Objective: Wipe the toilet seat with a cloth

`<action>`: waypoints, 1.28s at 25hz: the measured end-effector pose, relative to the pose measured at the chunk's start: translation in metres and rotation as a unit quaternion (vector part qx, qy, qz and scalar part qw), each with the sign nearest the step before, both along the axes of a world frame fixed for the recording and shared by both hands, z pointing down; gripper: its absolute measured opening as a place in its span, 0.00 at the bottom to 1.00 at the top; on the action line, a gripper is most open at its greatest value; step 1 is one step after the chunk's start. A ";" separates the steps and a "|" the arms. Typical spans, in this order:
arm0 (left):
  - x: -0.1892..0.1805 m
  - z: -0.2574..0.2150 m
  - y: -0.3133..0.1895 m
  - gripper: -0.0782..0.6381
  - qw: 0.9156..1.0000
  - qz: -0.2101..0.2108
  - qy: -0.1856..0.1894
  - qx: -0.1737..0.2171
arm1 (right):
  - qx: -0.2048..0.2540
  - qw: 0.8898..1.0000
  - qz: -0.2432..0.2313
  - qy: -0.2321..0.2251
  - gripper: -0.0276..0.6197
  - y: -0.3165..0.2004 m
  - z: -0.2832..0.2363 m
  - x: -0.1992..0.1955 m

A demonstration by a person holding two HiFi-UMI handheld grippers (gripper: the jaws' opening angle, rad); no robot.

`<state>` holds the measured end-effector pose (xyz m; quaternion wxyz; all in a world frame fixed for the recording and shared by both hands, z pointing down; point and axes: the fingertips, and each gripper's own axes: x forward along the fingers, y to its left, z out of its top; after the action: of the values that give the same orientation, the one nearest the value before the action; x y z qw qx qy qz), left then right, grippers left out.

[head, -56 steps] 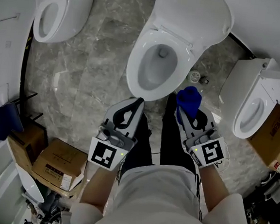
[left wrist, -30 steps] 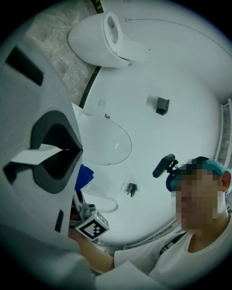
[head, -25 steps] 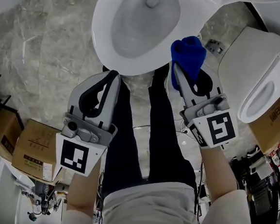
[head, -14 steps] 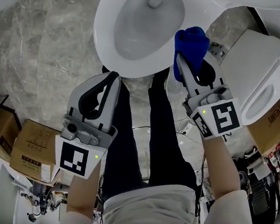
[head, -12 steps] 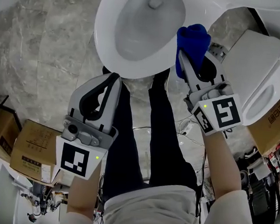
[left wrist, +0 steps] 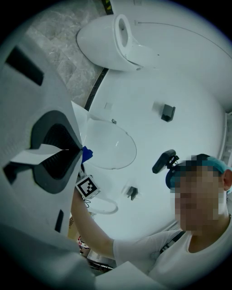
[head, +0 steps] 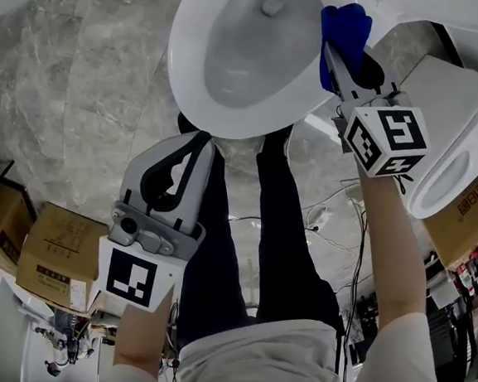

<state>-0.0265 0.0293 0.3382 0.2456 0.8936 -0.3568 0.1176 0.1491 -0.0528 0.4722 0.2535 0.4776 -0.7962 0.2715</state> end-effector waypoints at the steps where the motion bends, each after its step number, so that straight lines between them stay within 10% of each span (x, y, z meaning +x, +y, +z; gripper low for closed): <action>1: -0.001 0.001 -0.001 0.12 1.000 0.001 0.000 0.000 | -0.002 1.000 0.000 0.003 0.13 -0.005 0.004 0.002; 32: -0.012 0.022 -0.032 0.12 1.000 0.011 -0.006 -0.009 | -0.094 0.991 0.044 0.086 0.13 -0.103 0.086 0.029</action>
<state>-0.0385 -0.0028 0.3606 0.2500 0.8945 -0.3474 0.1290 0.1781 -0.1558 0.5581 0.3525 0.5080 -0.7206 0.3138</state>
